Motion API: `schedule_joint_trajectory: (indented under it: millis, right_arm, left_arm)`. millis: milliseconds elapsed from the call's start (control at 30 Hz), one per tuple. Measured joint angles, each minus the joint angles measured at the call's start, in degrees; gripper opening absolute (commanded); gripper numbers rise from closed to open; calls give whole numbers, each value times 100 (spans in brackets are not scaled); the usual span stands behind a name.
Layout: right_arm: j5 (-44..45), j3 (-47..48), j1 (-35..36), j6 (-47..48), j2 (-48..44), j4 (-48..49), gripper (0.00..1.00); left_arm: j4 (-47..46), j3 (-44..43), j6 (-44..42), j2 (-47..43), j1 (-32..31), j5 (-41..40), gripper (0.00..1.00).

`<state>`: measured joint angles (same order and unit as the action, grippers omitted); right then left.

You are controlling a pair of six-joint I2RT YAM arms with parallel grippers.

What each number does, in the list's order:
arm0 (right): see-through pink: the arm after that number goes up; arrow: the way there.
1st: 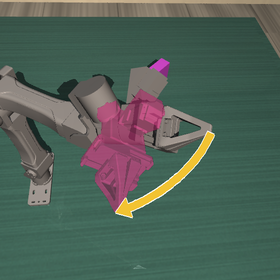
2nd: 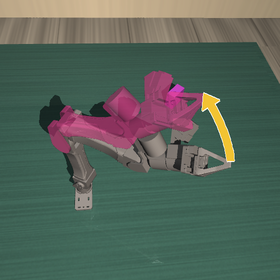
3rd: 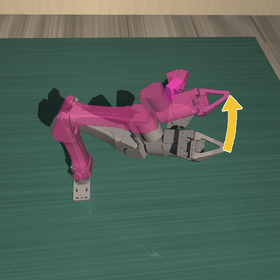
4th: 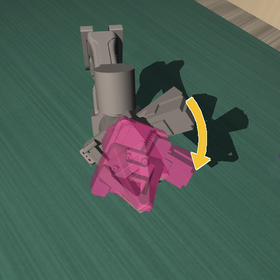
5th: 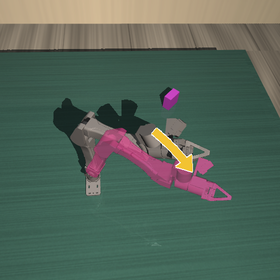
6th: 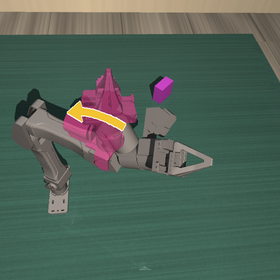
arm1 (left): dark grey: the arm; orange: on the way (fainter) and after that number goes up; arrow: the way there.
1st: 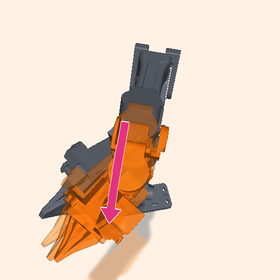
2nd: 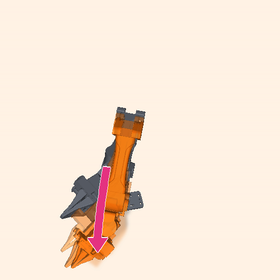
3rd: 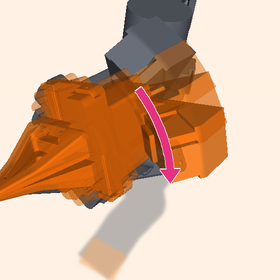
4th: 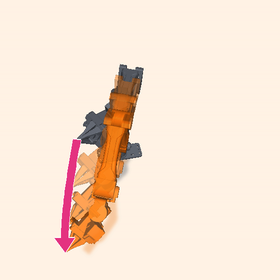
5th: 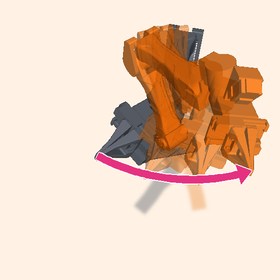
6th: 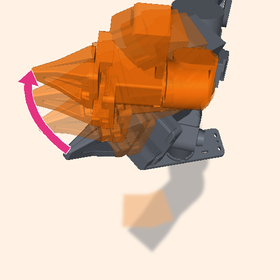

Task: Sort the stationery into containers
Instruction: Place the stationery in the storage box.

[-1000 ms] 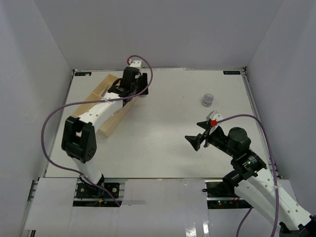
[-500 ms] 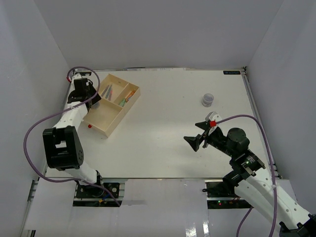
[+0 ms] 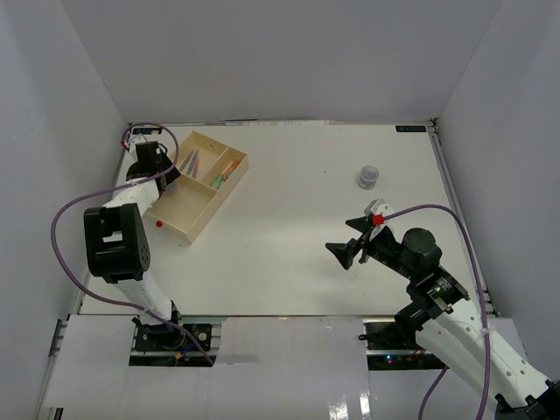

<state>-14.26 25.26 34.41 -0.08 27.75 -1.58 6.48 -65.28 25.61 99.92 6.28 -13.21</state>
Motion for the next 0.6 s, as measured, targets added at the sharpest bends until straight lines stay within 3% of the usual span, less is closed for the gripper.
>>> schedule_joint_trajectory:
  millis: [133,333,467,600]
  right_arm:
    - [28,0,0,-74,0,7,90]
    - [138,0,0,-144,46,2,90]
    - [573,0,0,-304,116,-57,90]
    - [1370,4,0,-586,448,-254,90]
  left_arm:
    - [-98,-59,17,208,4,-39,53]
    - [-87,-107,17,439,4,-122,67]
    - [-46,-212,-11,442,4,-94,88]
    - [225,-374,-105,315,24,0,98]
